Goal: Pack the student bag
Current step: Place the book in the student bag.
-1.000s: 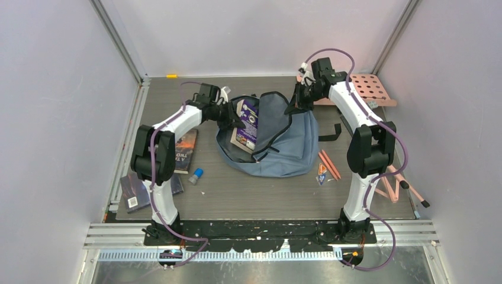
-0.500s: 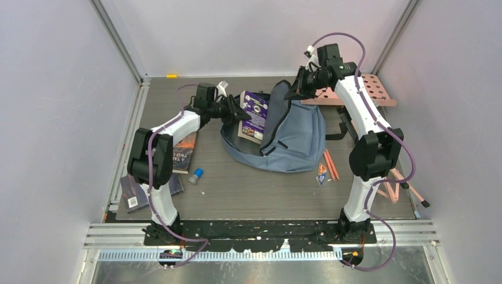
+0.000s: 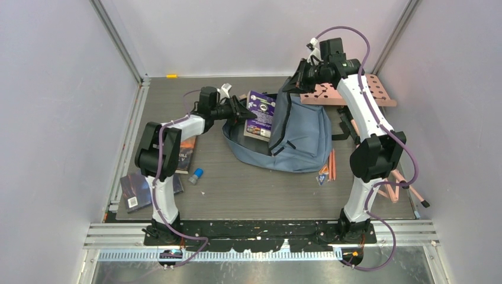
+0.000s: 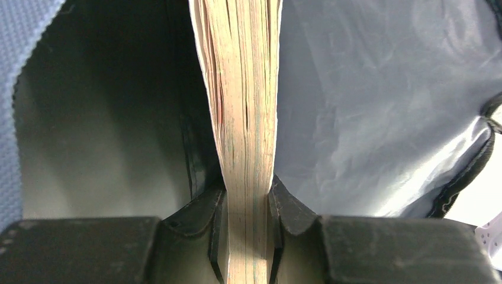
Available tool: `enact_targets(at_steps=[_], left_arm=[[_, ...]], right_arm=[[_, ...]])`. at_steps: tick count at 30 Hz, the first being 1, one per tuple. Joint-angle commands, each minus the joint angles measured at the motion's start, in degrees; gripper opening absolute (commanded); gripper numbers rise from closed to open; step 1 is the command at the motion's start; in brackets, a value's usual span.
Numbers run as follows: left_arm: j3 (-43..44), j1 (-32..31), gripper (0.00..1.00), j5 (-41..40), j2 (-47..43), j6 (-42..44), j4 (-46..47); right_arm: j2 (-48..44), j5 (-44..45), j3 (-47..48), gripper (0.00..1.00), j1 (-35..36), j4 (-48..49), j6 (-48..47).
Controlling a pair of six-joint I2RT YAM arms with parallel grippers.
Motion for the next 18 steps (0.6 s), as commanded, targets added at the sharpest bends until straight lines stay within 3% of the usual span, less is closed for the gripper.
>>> enact_targets(at_steps=[1,9,12,18], left_arm=[[0.6,-0.38,0.0,4.26,-0.23,-1.45,6.86],[3.42,-3.1,0.0,8.01,3.88,-3.82,9.67],[2.77,-4.32,0.0,7.91,5.66,-8.58,16.89],[4.63,-7.08,0.0,6.37,8.23,-8.84,18.05]], right_arm=[[-2.19,-2.46,3.09,0.01,-0.21,7.59,4.29],[-0.52,-3.41,4.69,0.01,0.79,9.92,5.8],[0.26,-3.37,5.54,0.01,1.31,9.92,5.8],[1.51,-2.92,5.81,0.01,2.48,10.0,5.32]])
